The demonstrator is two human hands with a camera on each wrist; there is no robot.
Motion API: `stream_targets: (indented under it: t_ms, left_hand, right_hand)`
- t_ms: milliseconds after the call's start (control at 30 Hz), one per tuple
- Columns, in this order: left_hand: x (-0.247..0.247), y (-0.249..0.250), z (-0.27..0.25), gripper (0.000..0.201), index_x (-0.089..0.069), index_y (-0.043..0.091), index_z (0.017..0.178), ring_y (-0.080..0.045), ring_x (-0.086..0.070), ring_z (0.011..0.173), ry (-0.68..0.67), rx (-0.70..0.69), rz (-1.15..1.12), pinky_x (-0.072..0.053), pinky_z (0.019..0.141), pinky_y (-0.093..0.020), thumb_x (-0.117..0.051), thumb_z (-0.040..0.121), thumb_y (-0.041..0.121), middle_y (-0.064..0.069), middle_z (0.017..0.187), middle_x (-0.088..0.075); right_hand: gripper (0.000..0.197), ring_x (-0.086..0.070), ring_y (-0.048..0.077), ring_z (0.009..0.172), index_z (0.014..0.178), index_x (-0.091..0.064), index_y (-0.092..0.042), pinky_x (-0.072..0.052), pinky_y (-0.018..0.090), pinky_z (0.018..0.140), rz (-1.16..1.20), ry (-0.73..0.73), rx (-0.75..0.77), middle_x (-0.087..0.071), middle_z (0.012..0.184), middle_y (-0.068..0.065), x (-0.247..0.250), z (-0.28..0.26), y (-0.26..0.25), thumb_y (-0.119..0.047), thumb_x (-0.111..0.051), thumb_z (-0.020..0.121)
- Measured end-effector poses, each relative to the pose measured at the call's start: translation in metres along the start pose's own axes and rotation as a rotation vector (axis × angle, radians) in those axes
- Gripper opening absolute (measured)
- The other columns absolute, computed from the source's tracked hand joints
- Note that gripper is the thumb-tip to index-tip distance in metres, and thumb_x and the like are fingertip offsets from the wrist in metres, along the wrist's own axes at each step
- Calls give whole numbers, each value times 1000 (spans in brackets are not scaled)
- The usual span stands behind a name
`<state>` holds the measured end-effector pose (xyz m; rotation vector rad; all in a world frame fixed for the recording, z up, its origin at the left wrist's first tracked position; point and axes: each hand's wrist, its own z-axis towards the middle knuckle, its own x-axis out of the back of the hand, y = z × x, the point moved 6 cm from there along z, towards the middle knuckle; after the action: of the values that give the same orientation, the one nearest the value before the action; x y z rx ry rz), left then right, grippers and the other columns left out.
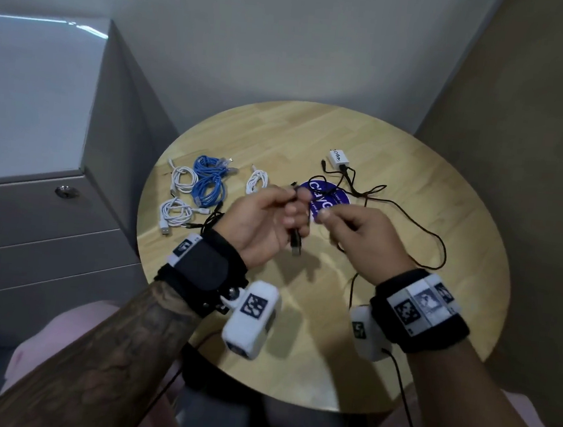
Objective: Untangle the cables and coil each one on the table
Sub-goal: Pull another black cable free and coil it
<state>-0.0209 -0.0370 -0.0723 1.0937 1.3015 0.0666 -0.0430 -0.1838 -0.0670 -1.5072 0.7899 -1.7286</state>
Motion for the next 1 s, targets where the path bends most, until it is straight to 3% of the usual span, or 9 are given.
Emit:
stream_targets:
  t_ms: [133, 200, 300, 467, 567, 667, 833, 933, 1000]
  left_hand:
    - [32, 31, 3, 26, -59, 1, 104, -14, -65, 66, 218, -231, -102, -58, 74, -29, -35, 103, 10, -3, 73, -64]
    - [37, 31, 1, 24, -61, 2, 101, -15, -70, 73, 278, -284, -43, -58, 71, -27, -38, 103, 9, -5, 78, -71]
    - [43, 30, 1, 20, -60, 2, 99, -15, -71, 78, 353, -356, -36, -58, 70, -27, -41, 102, 5, -9, 87, -71]
    - [42, 27, 1, 14, -65, -2, 97, -22, -71, 77, 393, -371, 330, -57, 74, -30, -51, 97, 0, -11, 85, -73]
    - [17, 8, -1, 19, -67, -3, 95, -20, -64, 67, 250, -269, 638, -54, 70, -26, -51, 99, 6, -9, 75, -68]
    - [-7, -13, -3, 33, -64, 2, 91, -17, -49, 58, 47, -125, 694, -46, 67, -29, -37, 103, 15, -7, 66, -54]
    - [-13, -14, -4, 28, -57, 7, 87, -11, -34, 52, -23, 42, 315, -42, 65, -29, -32, 98, 12, 3, 61, -37]
    - [-3, 9, -3, 24, -56, 7, 94, -8, -42, 54, -1, -43, -110, -46, 69, -28, -33, 98, 13, 5, 64, -42]
    - [12, 22, -2, 24, -57, 4, 99, -8, -51, 58, 97, -143, -217, -53, 71, -28, -34, 101, 10, 3, 69, -51]
  right_hand:
    - [29, -42, 8, 55, 97, -74, -10, -38, 29, 57, -89, -305, -31, -48, 59, 2, -39, -16, -6, -34, -59, 101]
    - [34, -39, 9, 56, 95, -70, -3, -36, 30, 57, -121, -353, 17, -45, 62, 10, -45, -19, -18, -34, -57, 101]
    - [34, -40, 8, 55, 88, -68, -6, -40, 34, 58, -197, -387, 63, -53, 67, 14, -42, -24, -29, -36, -58, 100]
    - [20, -39, 5, 54, 79, -67, -17, -36, 30, 54, -19, -154, 136, -48, 57, -6, -11, -24, -50, -27, -66, 96]
    - [17, -43, 3, 52, 79, -68, -22, -36, 29, 53, -34, 88, 177, -52, 55, -13, 17, -15, -52, -29, -64, 95]
    - [14, -51, 4, 57, 85, -71, -19, -38, 26, 57, -108, 200, 171, -58, 59, -19, 30, -10, -41, -24, -64, 96]
    - [15, -60, 22, 75, 93, -74, -19, -50, 39, 71, -21, 194, 106, -69, 77, 4, 21, -1, -14, -28, -62, 98]
    - [20, -53, 6, 61, 99, -75, -18, -43, 31, 62, -38, -50, 35, -62, 63, -13, -8, -3, -5, -28, -58, 102]
    - [25, -43, 4, 54, 97, -73, -13, -37, 28, 58, -92, -219, 33, -48, 55, -10, -31, -11, -7, -29, -56, 103]
